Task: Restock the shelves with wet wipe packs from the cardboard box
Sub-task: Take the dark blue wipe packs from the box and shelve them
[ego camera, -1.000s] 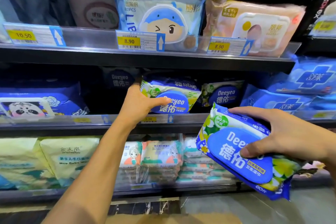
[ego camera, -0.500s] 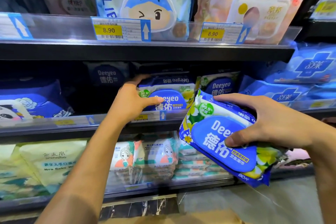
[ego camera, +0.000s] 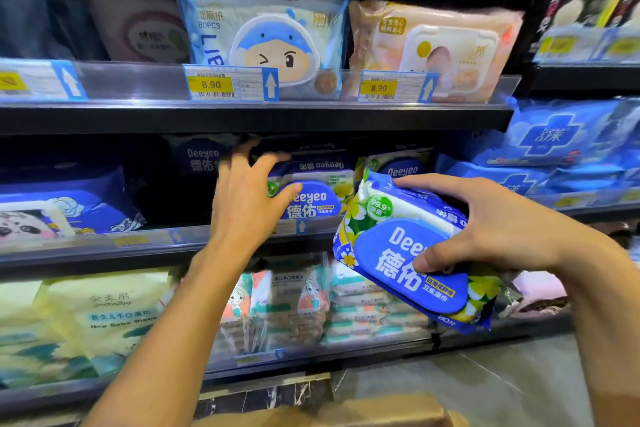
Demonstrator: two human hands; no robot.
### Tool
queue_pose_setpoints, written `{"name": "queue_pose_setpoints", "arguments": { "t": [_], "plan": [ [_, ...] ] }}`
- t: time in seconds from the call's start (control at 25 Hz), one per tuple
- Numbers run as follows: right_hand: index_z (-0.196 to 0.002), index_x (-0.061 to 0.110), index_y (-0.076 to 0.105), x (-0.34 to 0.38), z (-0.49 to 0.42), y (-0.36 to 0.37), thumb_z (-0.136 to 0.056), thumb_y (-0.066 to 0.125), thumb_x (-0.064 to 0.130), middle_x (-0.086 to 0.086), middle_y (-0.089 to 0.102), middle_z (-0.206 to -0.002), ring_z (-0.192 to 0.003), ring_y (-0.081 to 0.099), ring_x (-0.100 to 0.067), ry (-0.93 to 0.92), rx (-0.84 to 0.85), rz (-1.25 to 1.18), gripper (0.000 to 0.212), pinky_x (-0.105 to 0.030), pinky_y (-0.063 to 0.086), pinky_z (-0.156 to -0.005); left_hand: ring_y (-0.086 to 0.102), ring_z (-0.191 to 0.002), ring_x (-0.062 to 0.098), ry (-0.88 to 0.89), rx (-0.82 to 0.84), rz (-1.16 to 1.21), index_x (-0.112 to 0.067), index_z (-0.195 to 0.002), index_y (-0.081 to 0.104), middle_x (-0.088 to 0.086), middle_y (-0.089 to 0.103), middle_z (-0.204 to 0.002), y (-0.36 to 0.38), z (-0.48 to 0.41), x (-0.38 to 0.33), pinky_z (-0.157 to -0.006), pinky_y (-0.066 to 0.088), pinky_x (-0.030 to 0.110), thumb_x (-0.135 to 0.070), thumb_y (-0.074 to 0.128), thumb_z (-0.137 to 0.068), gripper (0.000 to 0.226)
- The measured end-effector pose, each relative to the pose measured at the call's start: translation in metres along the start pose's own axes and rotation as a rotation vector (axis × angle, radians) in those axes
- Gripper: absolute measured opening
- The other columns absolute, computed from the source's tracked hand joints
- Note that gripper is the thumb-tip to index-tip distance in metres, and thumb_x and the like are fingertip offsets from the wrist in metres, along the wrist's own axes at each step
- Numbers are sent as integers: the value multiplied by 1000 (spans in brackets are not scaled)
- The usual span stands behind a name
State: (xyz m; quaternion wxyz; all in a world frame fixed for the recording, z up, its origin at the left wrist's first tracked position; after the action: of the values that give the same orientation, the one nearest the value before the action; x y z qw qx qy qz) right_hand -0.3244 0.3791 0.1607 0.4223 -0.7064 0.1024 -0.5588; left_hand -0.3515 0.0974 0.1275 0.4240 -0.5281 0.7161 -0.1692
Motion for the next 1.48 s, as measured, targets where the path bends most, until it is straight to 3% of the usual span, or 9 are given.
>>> {"name": "queue_pose_setpoints", "arguments": {
  "t": [0.08,0.16,0.24,0.32,0.64,0.84,1.04,1.28,1.48],
  "plan": [
    [-130,53,57,7,4,-5,-53,99,23,19,75,-98,-80,72,-1,-26,-28,14,92,-17,55,-70,54,-119,16,144,93,358,-37,-122,63,-3,57,-127,-16,2,-27,-99,47,33,-57,71,-79,49],
    [-130,52,57,14,4,-8,-53,100,22,19,73,-106,-87,71,0,-68,-63,20,94,-18,55,-74,59,-120,5,137,521,751,-40,-128,57,-8,60,-130,-11,13,-54,-100,51,30,-54,75,-71,62],
    [-132,50,57,23,4,-8,-52,100,22,20,71,-111,-92,70,0,-109,-83,25,94,-20,56,-78,59,-124,8,149,798,888,-36,-137,50,-5,61,-136,-4,29,-73,-99,52,29,-38,81,-70,74],
    [-133,48,56,29,5,-5,-53,100,24,21,68,-116,-97,68,1,-136,-67,47,95,-21,57,-84,62,-123,15,138,870,955,-27,-139,48,-3,64,-134,0,38,-81,-94,53,31,-18,86,-72,77],
    [-135,42,54,25,4,5,-59,98,20,19,66,-122,-102,69,1,-178,-85,-64,90,-21,57,-87,64,-119,24,81,752,1067,-17,-136,52,5,67,-129,5,35,-73,-94,53,38,1,82,-73,72],
    [-142,41,47,-2,-7,-5,-57,90,51,20,60,-125,-98,64,11,-96,-237,-75,96,-8,50,-79,69,-111,23,-70,564,1104,-19,-130,57,3,72,-121,16,31,-66,-93,56,43,-6,85,-73,65],
    [-144,43,43,-52,-4,-13,-41,95,55,8,67,-131,-100,74,-11,54,-291,-480,116,-40,60,-90,67,-114,28,-253,410,1340,-14,-132,56,6,70,-123,29,27,-60,-91,56,40,-12,88,-68,71],
    [-117,31,65,-64,-8,-9,-52,87,32,5,78,-110,-99,73,-10,17,-348,-628,68,-26,61,-74,69,-110,26,-258,374,1312,-17,-132,52,5,72,-120,51,34,-82,-90,57,41,-14,88,-69,74],
    [-121,28,64,-83,-11,-14,-75,85,15,2,79,-109,-93,75,-11,20,-452,-650,52,-19,56,-64,71,-105,15,-200,402,1159,-18,-129,56,-3,74,-116,64,27,-93,-89,57,34,-18,78,-84,50]
  ]
}}
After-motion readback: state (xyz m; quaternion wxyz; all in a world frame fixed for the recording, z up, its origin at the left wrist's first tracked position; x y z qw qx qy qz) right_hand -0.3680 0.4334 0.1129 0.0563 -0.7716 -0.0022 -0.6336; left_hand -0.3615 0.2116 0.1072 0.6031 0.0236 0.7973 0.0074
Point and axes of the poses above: each hand's wrist, its own z-axis away from the middle knuckle, its own y-axis out of the palm, x = y × z, the point moved 6 cm from there along -z, towards the middle knuckle
